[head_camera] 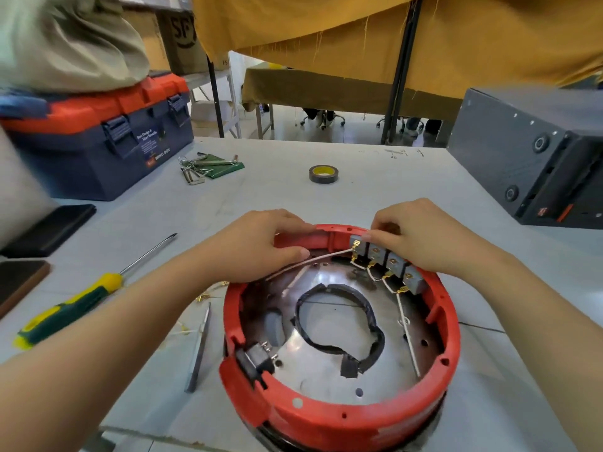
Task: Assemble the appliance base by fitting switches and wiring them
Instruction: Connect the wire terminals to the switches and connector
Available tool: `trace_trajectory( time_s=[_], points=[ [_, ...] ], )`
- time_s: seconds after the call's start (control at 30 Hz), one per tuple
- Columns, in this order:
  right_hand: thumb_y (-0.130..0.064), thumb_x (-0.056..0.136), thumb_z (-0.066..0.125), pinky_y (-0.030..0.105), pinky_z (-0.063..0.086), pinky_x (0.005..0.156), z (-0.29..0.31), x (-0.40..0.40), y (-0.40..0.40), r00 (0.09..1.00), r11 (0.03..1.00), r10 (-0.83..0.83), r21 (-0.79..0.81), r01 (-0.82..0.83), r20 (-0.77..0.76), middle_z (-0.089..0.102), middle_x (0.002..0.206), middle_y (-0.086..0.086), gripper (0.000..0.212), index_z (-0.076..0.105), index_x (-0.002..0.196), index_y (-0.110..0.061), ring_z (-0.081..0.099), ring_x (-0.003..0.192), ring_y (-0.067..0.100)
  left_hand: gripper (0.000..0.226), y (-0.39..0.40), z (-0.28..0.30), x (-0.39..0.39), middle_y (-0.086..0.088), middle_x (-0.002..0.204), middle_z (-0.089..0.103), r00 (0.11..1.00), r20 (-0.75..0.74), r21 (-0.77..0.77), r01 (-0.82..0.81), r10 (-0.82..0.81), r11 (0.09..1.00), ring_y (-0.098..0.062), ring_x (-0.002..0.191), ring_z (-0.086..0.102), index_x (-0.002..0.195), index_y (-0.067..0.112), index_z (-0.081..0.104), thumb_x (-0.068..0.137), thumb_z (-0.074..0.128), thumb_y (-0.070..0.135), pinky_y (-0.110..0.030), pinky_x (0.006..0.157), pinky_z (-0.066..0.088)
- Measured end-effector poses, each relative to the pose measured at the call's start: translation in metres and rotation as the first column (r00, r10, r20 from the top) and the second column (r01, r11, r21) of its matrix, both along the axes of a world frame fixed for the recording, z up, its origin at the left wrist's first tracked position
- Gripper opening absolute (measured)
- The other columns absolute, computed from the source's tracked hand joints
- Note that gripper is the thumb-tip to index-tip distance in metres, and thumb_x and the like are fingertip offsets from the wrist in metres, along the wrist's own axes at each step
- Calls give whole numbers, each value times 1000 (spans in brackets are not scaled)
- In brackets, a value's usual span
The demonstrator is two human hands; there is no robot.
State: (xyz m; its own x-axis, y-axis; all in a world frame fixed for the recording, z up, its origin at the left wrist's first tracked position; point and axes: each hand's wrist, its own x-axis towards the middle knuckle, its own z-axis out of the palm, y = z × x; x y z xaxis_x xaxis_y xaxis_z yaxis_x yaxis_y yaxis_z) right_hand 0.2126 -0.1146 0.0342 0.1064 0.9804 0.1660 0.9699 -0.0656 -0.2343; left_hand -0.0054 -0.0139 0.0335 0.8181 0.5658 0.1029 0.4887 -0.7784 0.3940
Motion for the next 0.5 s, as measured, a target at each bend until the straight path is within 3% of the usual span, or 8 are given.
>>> trace_trajectory(
  time_s=[0.1,0.17,0.23,0.37,0.5],
  points=[
    [-44,93,49,41,51,77,-3,-2,6,999,1000,-16,-7,16,32,66,89,0,31,66,91,-18,59,81,18,27,13,2,-15,19,125,60,992,106,-256,-32,61,966,3,110,56,118,34,63,91,59,32,-13,95,39],
    [-51,92,45,41,51,78,-5,-4,10,995,998,-55,-10,56,79,64,90,-1,37,63,91,-19,58,83,19,19,26,2,-28,15,113,67,956,206,-341,-130,209,931,-8,104,63,106,34,69,92,59,26,-24,93,47],
    [-57,91,41,40,51,77,-6,-7,13,990,996,-94,19,92,107,64,90,-1,42,60,94,-20,58,83,19,16,41,0,-42,10,100,71,904,232,-325,-276,359,905,-17,97,65,94,33,72,91,61,21,-30,85,50],
    [-53,92,42,30,46,82,-10,-18,20,998,999,44,9,-44,-38,64,105,-8,38,56,118,-28,56,92,12,12,62,-14,-56,12,88,68,903,52,-217,-406,426,888,-5,82,63,90,29,71,86,66,18,-15,62,41],
    [-45,93,46,24,40,80,-15,-20,23,986,990,139,-4,-140,-96,63,108,-12,32,56,121,-32,53,93,6,18,74,-31,-54,1,101,65,888,-41,-83,-460,458,884,-12,87,59,102,19,69,84,69,18,-20,75,40]
  ],
)
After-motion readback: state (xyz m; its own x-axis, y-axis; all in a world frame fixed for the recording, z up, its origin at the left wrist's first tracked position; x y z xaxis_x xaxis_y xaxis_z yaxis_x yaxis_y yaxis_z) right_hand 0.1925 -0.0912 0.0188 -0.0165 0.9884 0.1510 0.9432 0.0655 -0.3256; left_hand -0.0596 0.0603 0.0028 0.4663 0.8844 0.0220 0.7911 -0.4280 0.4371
